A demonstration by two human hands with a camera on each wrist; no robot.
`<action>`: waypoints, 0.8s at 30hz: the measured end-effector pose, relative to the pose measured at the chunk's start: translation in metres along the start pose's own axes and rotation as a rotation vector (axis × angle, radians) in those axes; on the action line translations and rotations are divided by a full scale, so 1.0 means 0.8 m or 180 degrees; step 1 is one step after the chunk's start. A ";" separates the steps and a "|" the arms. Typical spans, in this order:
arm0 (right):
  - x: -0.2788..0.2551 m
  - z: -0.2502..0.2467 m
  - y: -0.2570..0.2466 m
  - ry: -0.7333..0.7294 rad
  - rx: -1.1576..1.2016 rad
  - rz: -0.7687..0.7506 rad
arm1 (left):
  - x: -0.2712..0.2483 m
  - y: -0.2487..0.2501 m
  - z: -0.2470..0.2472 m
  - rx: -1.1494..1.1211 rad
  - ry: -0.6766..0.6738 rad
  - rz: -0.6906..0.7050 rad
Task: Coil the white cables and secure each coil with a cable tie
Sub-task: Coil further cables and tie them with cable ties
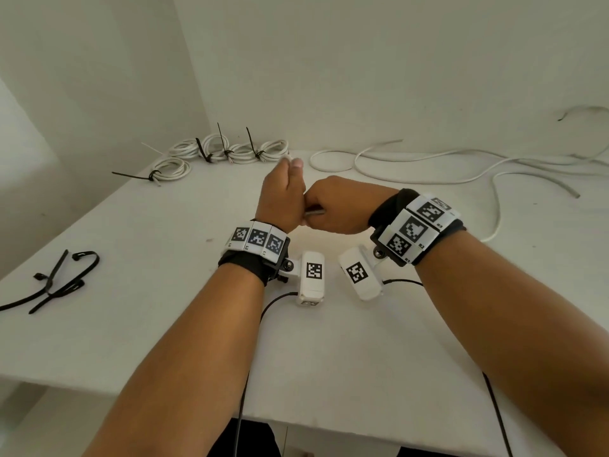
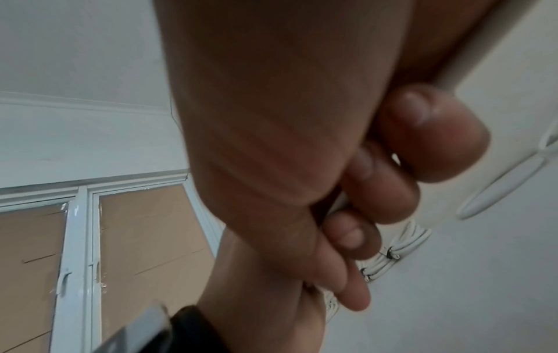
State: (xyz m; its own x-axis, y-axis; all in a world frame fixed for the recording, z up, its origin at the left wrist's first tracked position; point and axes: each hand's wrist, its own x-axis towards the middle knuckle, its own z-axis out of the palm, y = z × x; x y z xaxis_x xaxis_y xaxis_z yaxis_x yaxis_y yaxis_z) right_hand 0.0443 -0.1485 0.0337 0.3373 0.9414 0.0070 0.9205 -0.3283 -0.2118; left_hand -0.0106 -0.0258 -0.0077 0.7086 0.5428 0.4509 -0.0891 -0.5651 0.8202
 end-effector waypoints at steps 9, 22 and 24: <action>-0.025 -0.045 0.011 0.0549 0.0204 -0.0018 | -0.005 0.022 -0.006 0.0131 -0.0967 0.0015; -0.044 -0.070 0.038 0.1703 0.0938 -0.0291 | -0.019 0.057 -0.011 -0.1670 -0.1613 -0.1114; -0.046 -0.071 0.042 0.1811 0.0956 -0.0367 | -0.021 0.060 -0.009 -0.1743 -0.1726 -0.1183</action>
State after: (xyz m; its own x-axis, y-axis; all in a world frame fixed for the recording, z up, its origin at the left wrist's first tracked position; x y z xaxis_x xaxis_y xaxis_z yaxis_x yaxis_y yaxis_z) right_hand 0.0738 -0.1985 0.0815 0.3673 0.7540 0.5446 0.8897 -0.1141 -0.4421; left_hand -0.0318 -0.0575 0.0268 0.9833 0.1822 0.0028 -0.0115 0.0465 0.9989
